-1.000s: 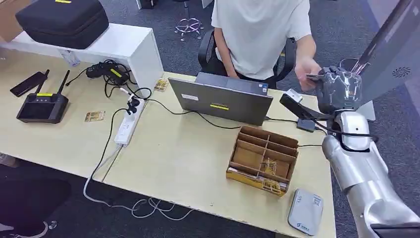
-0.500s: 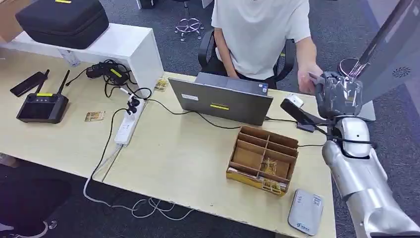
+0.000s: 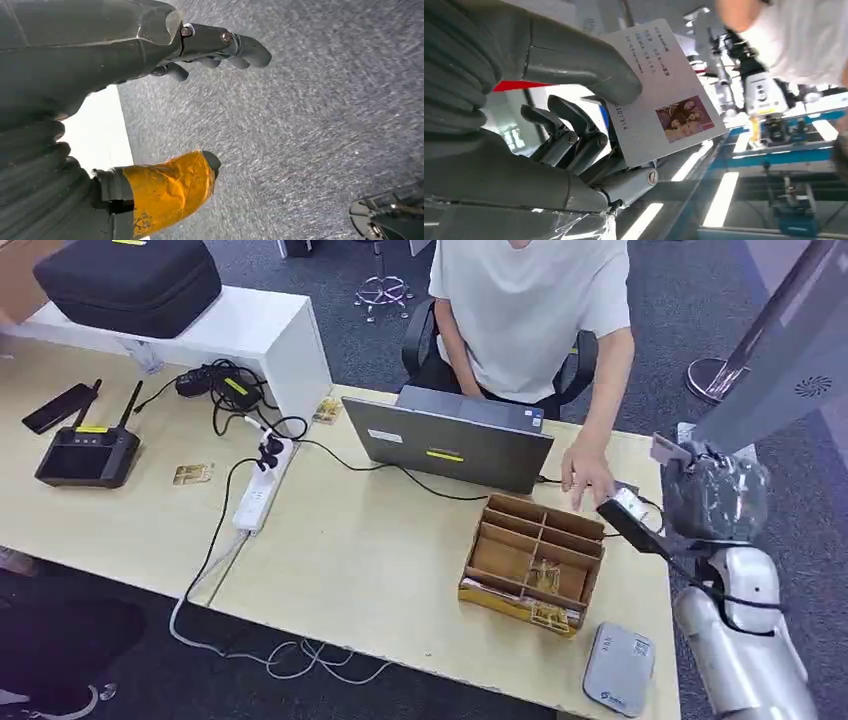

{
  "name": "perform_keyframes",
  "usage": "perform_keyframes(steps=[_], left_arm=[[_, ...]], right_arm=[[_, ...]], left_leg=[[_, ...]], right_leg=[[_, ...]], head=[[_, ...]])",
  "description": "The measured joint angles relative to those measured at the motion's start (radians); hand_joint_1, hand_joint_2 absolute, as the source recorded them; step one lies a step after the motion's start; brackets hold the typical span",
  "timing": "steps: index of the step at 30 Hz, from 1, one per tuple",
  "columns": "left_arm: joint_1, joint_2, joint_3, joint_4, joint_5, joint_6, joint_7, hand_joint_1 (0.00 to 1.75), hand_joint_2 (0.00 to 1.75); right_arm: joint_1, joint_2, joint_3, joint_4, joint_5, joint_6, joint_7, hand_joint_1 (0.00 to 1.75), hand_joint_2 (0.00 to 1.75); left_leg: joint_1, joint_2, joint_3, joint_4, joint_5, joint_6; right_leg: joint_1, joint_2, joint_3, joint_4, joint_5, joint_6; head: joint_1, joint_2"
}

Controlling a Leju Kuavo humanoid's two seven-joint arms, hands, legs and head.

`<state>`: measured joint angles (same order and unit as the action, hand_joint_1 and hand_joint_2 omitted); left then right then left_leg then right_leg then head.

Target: Pass the card to the sensor for recognition and then transmit it.

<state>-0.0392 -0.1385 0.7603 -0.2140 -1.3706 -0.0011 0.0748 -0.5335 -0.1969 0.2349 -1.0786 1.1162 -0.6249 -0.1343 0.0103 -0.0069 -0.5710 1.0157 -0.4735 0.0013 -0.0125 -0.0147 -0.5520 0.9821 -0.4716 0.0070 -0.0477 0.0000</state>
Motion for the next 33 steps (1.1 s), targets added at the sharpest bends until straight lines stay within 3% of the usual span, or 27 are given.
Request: perform_keyframes(steps=[6, 10, 16, 25, 33], left_arm=[[0.001, -0.003, 0.027, 0.0, 0.015, 0.016, 0.021, 0.0, 1.75], [0.001, -0.011, 0.048, 0.0, 0.025, 0.027, 0.029, 0.0, 1.75], [-0.002, -0.02, 0.067, 0.0, 0.037, 0.04, 0.037, 0.0, 1.75], [-0.003, -0.031, 0.086, 0.0, 0.041, 0.054, 0.047, 0.0, 1.75], [-0.006, -0.035, 0.096, 0.0, 0.037, 0.058, 0.047, 0.0, 1.75]], right_arm=[[0.305, -0.085, -0.192, -0.272, -0.085, -0.024, -0.084, 1.75, 1.75], [0.497, -0.088, -0.316, -0.438, -0.115, -0.031, -0.14, 1.75, 1.75], [0.653, -0.064, -0.403, -0.579, -0.123, -0.039, -0.183, 1.75, 1.75], [0.78, 0.041, -0.406, -0.656, -0.087, -0.037, -0.24, 1.75, 1.75], [0.801, 0.101, -0.313, -0.618, -0.062, -0.04, -0.233, 1.75, 1.75]], left_leg=[[0.0, 0.001, -0.001, 0.0, -0.003, 0.001], [0.0, 0.001, -0.001, 0.0, -0.003, 0.0], [0.0, 0.003, 0.001, -0.001, -0.004, 0.0], [0.0, 0.004, 0.001, -0.001, -0.004, 0.0], [0.0, 0.005, 0.001, -0.001, -0.004, 0.0]], right_leg=[[0.0, 0.0, -0.001, -0.001, -0.001, 0.001], [0.0, 0.0, -0.001, -0.001, -0.002, 0.001], [0.0, 0.003, -0.001, 0.0, -0.003, 0.0], [0.0, 0.003, -0.001, 0.001, -0.003, -0.001], [0.0, 0.004, 0.0, 0.001, -0.003, -0.001]], head=[[-0.001, 0.0], [-0.001, 0.0], [-0.001, 0.0], [-0.001, 0.0], [0.0, 0.0]])
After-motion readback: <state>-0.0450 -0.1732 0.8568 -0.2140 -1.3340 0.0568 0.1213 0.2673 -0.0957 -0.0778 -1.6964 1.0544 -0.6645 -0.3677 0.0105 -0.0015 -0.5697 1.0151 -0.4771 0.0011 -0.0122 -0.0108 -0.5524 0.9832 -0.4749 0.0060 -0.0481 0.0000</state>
